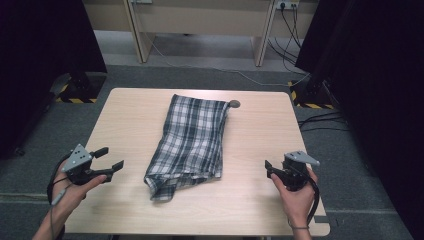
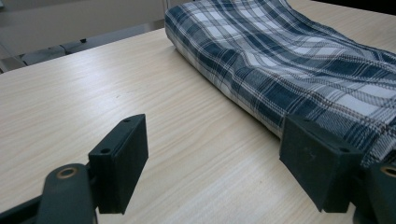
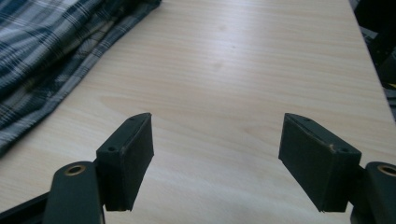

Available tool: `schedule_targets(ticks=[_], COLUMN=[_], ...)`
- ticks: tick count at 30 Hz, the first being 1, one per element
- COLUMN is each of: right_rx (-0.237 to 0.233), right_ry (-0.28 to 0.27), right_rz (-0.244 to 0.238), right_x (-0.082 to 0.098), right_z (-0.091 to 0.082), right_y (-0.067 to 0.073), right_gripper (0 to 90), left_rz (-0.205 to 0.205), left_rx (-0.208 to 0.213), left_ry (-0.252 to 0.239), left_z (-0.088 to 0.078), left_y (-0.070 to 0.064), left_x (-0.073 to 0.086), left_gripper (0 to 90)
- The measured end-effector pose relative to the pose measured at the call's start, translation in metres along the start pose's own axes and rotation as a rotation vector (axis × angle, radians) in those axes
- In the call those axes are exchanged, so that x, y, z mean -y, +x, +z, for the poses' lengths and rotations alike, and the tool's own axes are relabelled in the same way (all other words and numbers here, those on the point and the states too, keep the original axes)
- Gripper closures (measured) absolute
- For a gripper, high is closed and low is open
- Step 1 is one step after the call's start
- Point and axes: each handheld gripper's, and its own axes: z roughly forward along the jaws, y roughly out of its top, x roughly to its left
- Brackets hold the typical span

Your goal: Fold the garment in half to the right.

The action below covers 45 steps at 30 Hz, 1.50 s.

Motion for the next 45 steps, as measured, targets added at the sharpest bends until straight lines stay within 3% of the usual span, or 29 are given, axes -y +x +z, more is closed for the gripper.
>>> schedule_targets(ticks=[14,24,30,37,45], right_rx=[0.066,0.077,0.075,0.078,0.065], right_ry=[-0.04,-0.074,-0.081,-0.09,-0.112], right_rz=[0.035,0.027,0.023,0.027,0.065], right_x=[0.038,0.054,0.056,0.057,0.058], right_z=[-0.016,-0.013,-0.012,-0.013,-0.015], right_y=[-0.03,-0.035,-0.035,-0.035,-0.039], right_gripper=[25.5,24.4,24.4,24.5,23.3], left_rz=[0.002,0.002,-0.007,-0.001,0.011], left_rx=[-0.068,-0.094,-0.1,-0.119,-0.129], left_ry=[-0.044,-0.072,-0.065,-0.096,-0.085], left_z=[-0.009,-0.005,-0.004,-0.006,-0.005], left_y=[0.005,0.002,0.001,-0.001,-0.003], left_x=[0.031,0.045,0.051,0.053,0.052], left_gripper=[23.4,23.8,23.8,24.3,24.4])
